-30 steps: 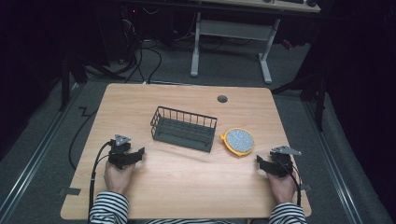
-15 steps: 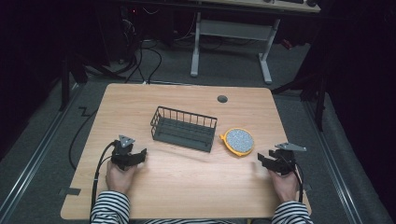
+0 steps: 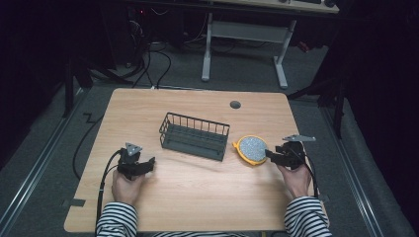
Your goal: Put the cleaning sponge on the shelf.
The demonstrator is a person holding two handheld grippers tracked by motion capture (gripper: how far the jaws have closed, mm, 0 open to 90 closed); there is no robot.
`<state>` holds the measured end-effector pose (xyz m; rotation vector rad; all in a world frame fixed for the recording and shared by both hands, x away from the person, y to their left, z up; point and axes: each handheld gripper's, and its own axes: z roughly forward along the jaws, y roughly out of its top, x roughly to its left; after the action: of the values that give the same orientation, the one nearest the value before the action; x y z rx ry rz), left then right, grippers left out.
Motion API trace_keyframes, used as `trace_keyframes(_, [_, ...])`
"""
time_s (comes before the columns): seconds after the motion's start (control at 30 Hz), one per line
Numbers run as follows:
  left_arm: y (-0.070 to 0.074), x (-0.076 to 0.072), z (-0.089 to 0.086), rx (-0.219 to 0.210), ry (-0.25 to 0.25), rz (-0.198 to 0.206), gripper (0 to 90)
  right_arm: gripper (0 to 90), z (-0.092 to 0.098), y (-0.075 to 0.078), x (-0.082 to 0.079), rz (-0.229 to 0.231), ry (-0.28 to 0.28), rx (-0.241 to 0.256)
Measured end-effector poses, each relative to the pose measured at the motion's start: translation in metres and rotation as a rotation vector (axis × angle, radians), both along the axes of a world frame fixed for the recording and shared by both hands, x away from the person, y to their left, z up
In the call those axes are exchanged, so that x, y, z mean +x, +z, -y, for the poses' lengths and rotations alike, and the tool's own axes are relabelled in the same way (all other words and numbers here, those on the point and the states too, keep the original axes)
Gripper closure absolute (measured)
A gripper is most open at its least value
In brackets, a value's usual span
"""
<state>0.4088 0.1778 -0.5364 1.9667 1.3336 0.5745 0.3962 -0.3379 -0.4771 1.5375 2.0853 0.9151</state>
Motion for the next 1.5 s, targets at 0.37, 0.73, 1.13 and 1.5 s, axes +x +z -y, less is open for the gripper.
trace_keyframes(0.37, [0.000, 0.000, 0.000, -0.002, 0.001, 0.001, 30.2, 47.5, -0.005, -0.003, 0.030, -0.053, -0.004, -0.040])
trace_keyframes(0.73, [0.000, 0.000, 0.000, -0.001, 0.001, 0.001, 30.2, 42.9, -0.004, -0.017, 0.040, -0.099, -0.024, -0.013])
trace_keyframes(1.13, [0.000, 0.000, 0.000, 0.000, 0.001, 0.002, 29.8, 48.7, 0.001, -0.024, 0.045, -0.145, -0.018, 0.055])
trace_keyframes(1.5, [0.000, 0.000, 0.000, 0.001, 0.001, 0.002, 29.9, 68.7, 0.002, -0.026, 0.046, -0.161, 0.029, 0.073])
